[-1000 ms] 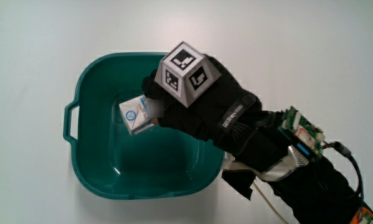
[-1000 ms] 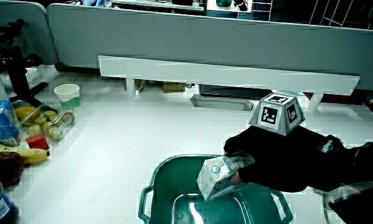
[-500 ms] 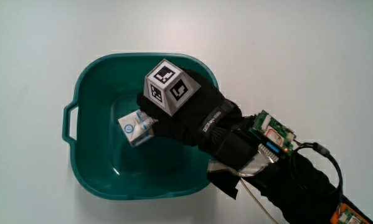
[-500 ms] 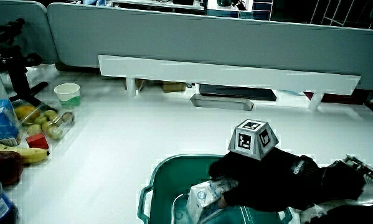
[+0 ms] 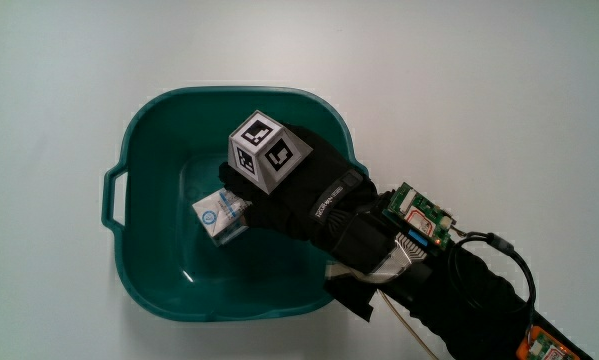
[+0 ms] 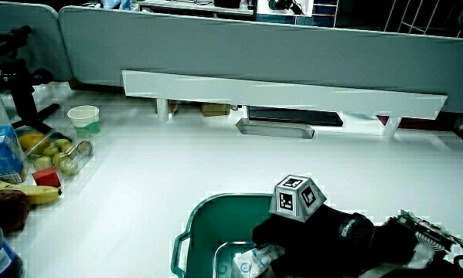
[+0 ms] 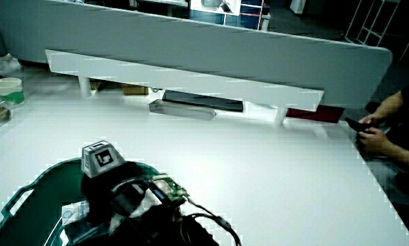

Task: Place milk into plate

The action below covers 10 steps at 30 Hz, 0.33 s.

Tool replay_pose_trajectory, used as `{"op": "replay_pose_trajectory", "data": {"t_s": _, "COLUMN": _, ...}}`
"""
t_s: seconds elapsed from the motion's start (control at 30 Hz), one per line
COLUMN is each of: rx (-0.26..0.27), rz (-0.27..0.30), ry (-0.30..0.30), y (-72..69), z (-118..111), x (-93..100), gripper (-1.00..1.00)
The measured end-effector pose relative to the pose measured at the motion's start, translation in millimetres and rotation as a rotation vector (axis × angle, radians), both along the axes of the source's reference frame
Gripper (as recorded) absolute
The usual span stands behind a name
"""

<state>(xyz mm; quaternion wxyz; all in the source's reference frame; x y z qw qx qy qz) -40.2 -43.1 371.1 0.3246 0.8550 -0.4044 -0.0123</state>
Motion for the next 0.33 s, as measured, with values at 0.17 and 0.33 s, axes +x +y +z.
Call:
{"op": "replay_pose_trajectory", "data": {"t_s": 0.17, "rx": -0.023, "rz": 0.013, "ry": 0.012, "y": -1.1, "z": 1.2, "x": 0.7, "gripper": -0.19}}
{"op": "replay_pose_trajectory", "data": {"t_s": 0.33, "rx": 0.05, "rz": 0.069, "ry": 0.021, "y": 2.0, "z": -0.9, "x": 11.3, "gripper": -0.5}}
